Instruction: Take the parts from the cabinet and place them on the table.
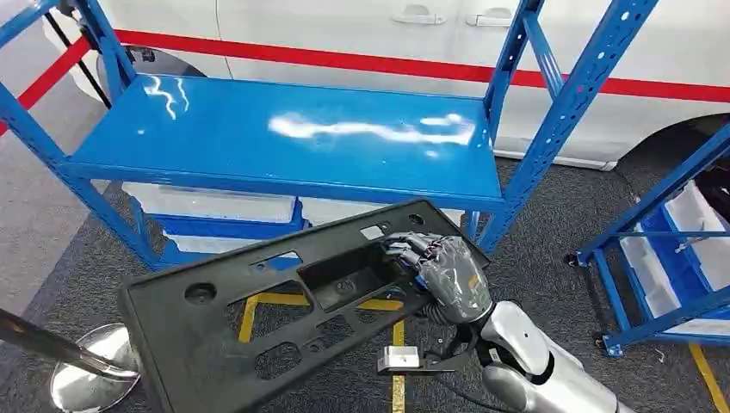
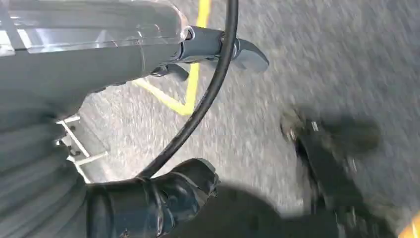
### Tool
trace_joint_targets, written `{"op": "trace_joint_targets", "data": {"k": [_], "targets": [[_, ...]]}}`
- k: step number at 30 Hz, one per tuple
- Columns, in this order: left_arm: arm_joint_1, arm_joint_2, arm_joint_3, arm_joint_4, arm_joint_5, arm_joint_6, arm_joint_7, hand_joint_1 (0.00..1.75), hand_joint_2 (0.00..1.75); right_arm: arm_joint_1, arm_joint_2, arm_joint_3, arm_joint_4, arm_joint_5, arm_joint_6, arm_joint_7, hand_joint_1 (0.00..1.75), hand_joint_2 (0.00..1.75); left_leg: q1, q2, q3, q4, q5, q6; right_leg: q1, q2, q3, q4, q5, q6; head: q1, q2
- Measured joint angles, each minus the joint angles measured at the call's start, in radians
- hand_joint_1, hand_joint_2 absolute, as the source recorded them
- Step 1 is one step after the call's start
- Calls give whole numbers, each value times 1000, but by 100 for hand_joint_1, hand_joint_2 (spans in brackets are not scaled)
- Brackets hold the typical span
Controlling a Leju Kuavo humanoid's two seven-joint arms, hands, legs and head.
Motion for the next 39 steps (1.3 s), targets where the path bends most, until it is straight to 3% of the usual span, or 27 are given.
{"op": "trace_joint_targets", "data": {"k": [1,2,4,5,7,8,10,11,12,13,15,16,17,19,21,22,23,24,27,28,30,32,33,35,37,38,39], "targets": [[1,0,0,0,-2,-2,0,0,175,1,0,0,0,-4,2,0,175,175,-3,-4,-21,2,15,1,1,0,-7,67,-17,0,0,0],[2,0,0,0,-3,-2,0,0,175,2,0,0,0,-5,2,-1,175,175,-5,-9,-40,6,28,1,1,0,3,94,3,-1,0,0],[2,0,0,0,-5,-2,-2,0,175,2,0,0,1,-7,3,-1,175,175,-8,-25,-78,15,49,-3,4,4,75,41,85,-9,0,0],[3,0,0,0,-6,-2,-2,0,175,1,0,0,0,-8,5,-2,175,175,-9,-36,-96,23,59,-5,7,17,147,-47,111,-19,0,0],[0,-5,0,-1,-6,-2,-3,0,175,-1,-3,-2,0,-8,8,-3,175,175,-14,-53,-114,33,77,-13,10,77,260,-221,49,-38,0,0],[3,-4,0,-1,-6,-2,-3,0,175,-4,-7,-3,0,-10,10,-3,175,175,-9,-61,-116,28,88,-19,12,70,267,-238,41,-33,0,0],[7,-4,0,-1,-5,-2,-3,0,175,-11,-8,-3,0,-13,18,-5,175,175,-3,-83,-119,17,114,-34,20,48,259,-241,58,-42,0,0],[13,-2,0,-1,-5,-2,-3,0,175,-13,-8,-2,0,-14,21,-5,175,175,-13,-96,-124,11,127,-42,8,35,247,-257,74,-48,1,0],[12,-1,0,-1,-5,-2,-3,0,175,-19,-8,-2,1,-16,22,-5,175,175,-9,-71,-134,26,94,-43,5,17,243,-262,89,-50,0,0],[8,-1,0,-2,-5,-3,-3,0,175,-19,-8,-1,0,-19,24,-5,175,175,-7,-41,-150,66,27,-49,3,9,229,-265,100,-64,-2,0],[7,0,0,-2,-5,-5,-3,0,175,-21,-8,-1,1,-22,31,-5,175,175,6,-16,-177,207,-97,-66,3,-16,205,-264,119,-61,-2,0],[9,0,0,-2,-5,-5,-3,0,175,-22,-8,-1,1,-23,34,-5,175,175,12,-12,-187,276,-121,-75,3,-28,191,-261,129,-59,-2,0],[9,0,0,-2,-6,-8,-3,0,175,-24,-8,0,2,-23,38,-5,175,175,19,-9,-188,325,-106,-84,1,-41,175,-256,138,-55,-2,0],[8,0,0,-2,-7,-9,-5,0,175,-28,-8,3,5,-23,40,-5,175,175,30,-5,-156,321,-37,-96,-3,-62,152,-243,149,-46,-2,0],[7,0,0,-3,-7,-10,-6,0,175,-36,-8,3,6,-25,42,-5,175,175,38,10,-81,233,11,-106,-9,-79,126,-224,155,-36,-2,0],[6,0,0,-6,-7,-11,-6,0,175,-42,-8,3,6,-25,42,-5,175,175,41,39,-21,152,5,-112,-7,-88,117,-211,157,-32,-2,0],[4,-2,0,-8,-8,-13,-6,0,175,-46,-9,3,5,-25,43,-5,175,175,28,76,37,62,-47,-119,-6,-96,104,-200,160,-25,-3,0],[4,0,0,-8,-8,-12,-6,0,175,-50,-9,3,6,-26,44,-4,175,175,24,70,47,27,-65,-86,-3,-106,103,-197,165,-18,0,0],[10,0,1,-8,-8,-12,-7,0,175,-58,-9,8,8,-26,47,-4,175,175,18,43,17,29,-42,-53,-8,-137,104,-206,190,3,-1,0],[9,0,1,-8,-8,-12,-7,0,175,-59,-9,8,10,-26,49,-4,175,175,21,36,15,23,-29,-37,-15,-112,96,-197,170,10,0,0],[5,1,2,-8,-8,-11,-7,0,175,-60,-9,9,14,-26,52,-4,175,175,14,21,-13,24,-7,-15,-16,-33,68,-106,56,7,0,0],[5,2,2,-8,-8,-11,-7,0,175,-59,-9,10,18,-26,53,-4,175,175,3,0,-43,25,14,-6,-8,-6,27,48,-34,1,-1,0],[5,2,2,-8,-8,-12,-7,0,175,-60,-9,10,20,-26,53,-4,175,175,-3,-13,-57,26,26,-4,-3,-4,23,92,-42,-5,0,0],[8,2,2,-8,-8,-12,-7,0,175,-59,-9,10,23,-26,53,-3,175,175,-13,-38,-82,30,44,-1,9,0,77,44,11,-24,0,0],[9,2,2,-8,-8,-12,-7,0,175,-61,-9,10,23,-26,53,-3,175,175,-19,-62,-94,31,57,-1,22,27,183,-118,75,-50,-1,0],[10,-3,2,-8,-8,-12,-7,0,175,-64,-10,10,23,-26,53,-3,175,175,-17,-71,-105,30,67,-2,22,85,226,-198,54,-75,-2,0],[7,-4,2,-9,-8,-12,-7,0,175,-62,-11,10,22,-26,53,-2,175,175,-19,-81,-111,34,78,-8,21,101,233,-228,60,-68,-1,0]]}}
